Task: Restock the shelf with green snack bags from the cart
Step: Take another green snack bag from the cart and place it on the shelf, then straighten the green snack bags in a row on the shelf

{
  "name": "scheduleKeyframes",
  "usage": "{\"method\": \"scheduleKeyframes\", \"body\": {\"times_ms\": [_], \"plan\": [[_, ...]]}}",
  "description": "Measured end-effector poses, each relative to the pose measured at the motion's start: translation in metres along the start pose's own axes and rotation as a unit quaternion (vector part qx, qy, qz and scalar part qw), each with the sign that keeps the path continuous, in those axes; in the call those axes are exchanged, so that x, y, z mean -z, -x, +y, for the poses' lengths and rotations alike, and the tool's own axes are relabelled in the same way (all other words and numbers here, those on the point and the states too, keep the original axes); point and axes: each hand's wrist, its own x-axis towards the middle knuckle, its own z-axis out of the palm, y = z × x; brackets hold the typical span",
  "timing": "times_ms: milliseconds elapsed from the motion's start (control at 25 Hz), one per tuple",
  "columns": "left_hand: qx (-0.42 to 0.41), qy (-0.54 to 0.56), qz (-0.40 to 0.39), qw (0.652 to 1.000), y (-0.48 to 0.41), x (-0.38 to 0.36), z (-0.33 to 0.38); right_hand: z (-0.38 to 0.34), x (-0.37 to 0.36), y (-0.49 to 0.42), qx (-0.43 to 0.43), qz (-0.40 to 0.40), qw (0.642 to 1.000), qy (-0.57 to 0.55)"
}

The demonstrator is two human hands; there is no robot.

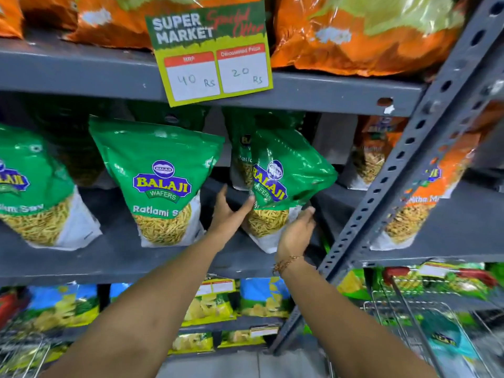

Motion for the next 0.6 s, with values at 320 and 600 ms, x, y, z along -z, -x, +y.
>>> {"method": "scheduleKeyframes", "body": {"times_ms": [320, 600], "plan": [[-0.029, -0.090, 0.036, 0.995, 0.031, -0.019, 0.005, 0.001, -0.007, -0.021, 0.037, -0.105, 0.984, 0.139], [-0.180, -0.063, 0.259, 0.947, 0.095, 0.098, -0.007, 0.085, -0.025, 0.138, 0.149, -0.145, 0.970, 0.125]]}}
